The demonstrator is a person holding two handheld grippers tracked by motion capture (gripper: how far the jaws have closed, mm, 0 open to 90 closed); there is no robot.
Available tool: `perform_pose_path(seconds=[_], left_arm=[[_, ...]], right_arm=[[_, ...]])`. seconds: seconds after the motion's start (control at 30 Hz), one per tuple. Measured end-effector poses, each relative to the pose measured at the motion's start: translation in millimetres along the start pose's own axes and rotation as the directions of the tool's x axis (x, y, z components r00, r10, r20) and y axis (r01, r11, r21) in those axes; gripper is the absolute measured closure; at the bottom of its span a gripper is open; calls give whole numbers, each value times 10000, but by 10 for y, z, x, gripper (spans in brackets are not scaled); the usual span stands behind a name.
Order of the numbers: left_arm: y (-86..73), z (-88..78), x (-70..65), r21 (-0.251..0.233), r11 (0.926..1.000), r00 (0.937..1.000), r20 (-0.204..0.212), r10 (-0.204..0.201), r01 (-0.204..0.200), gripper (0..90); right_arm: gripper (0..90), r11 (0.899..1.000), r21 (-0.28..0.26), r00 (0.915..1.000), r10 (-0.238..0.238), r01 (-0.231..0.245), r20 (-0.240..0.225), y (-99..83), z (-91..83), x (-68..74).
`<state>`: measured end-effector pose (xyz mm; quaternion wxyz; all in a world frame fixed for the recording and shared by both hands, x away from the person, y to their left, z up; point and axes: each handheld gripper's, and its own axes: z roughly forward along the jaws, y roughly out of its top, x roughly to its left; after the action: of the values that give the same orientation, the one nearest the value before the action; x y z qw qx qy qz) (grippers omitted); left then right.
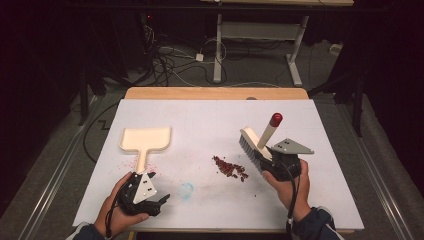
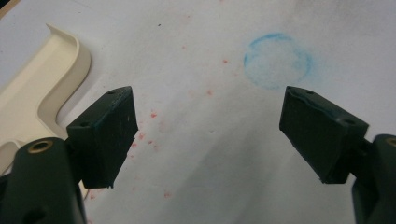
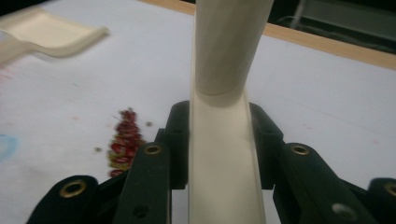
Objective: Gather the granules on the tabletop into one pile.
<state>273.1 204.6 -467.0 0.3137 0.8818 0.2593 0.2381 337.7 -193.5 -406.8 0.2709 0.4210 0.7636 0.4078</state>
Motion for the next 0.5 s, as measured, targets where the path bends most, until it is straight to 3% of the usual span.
perform_pose_path(seconds=[0.2, 0.43, 0.5], left_arm=[[13, 16, -5, 64, 10000, 10000, -8, 40, -40, 183], [9, 16, -5, 49, 10000, 10000, -14, -6, 6, 184], [8, 15, -6, 45, 10000, 10000, -25, 0, 1, 184]], right_arm=[[676, 9937, 912, 9946, -722, 653, 741, -98, 220, 135], [676, 9915, 876, 9916, -1028, 959, 781, -69, 361, 445], [676, 9928, 781, 9937, -951, 904, 595, -39, 411, 525]])
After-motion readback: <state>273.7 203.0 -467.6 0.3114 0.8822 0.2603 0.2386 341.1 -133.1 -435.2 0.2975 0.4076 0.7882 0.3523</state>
